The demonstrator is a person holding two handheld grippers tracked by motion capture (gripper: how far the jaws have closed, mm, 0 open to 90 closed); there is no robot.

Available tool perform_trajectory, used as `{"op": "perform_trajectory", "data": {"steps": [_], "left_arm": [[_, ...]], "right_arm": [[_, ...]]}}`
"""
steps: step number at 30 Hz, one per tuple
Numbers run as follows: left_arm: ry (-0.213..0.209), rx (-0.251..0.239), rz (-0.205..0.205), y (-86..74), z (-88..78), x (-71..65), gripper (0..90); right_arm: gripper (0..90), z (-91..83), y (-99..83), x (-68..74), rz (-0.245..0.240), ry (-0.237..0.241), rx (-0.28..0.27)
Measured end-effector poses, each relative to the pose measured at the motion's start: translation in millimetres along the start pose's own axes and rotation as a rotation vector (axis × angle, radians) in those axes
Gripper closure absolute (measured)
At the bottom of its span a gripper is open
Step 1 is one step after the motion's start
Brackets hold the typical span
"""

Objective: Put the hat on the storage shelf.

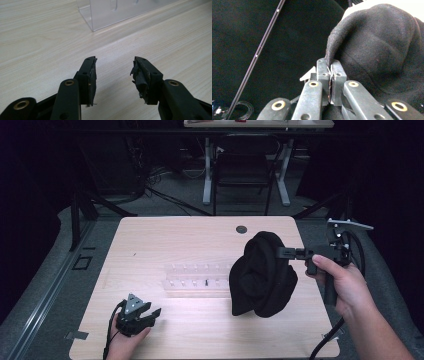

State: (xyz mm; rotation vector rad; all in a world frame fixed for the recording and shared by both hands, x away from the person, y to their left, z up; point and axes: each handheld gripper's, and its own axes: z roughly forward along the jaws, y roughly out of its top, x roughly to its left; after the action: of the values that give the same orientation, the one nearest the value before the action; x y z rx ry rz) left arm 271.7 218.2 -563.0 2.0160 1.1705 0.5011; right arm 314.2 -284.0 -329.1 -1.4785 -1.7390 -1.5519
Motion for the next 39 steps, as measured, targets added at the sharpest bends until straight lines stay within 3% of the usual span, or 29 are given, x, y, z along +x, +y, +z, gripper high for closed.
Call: {"op": "perform_trajectory", "data": {"steps": [14,39], "left_arm": [[-0.01,-0.005,-0.009,0.2,0.0,0.9,51.0],[-0.02,-0.006,-0.013,1.1,-0.2,2.1,49.2]], "right_arm": [[88.2,13.2,21.0,8.1,-0.002,0.01,-0.052],[88.2,54.1,45.5,15.5,0.004,0.0,-0.063]]}}
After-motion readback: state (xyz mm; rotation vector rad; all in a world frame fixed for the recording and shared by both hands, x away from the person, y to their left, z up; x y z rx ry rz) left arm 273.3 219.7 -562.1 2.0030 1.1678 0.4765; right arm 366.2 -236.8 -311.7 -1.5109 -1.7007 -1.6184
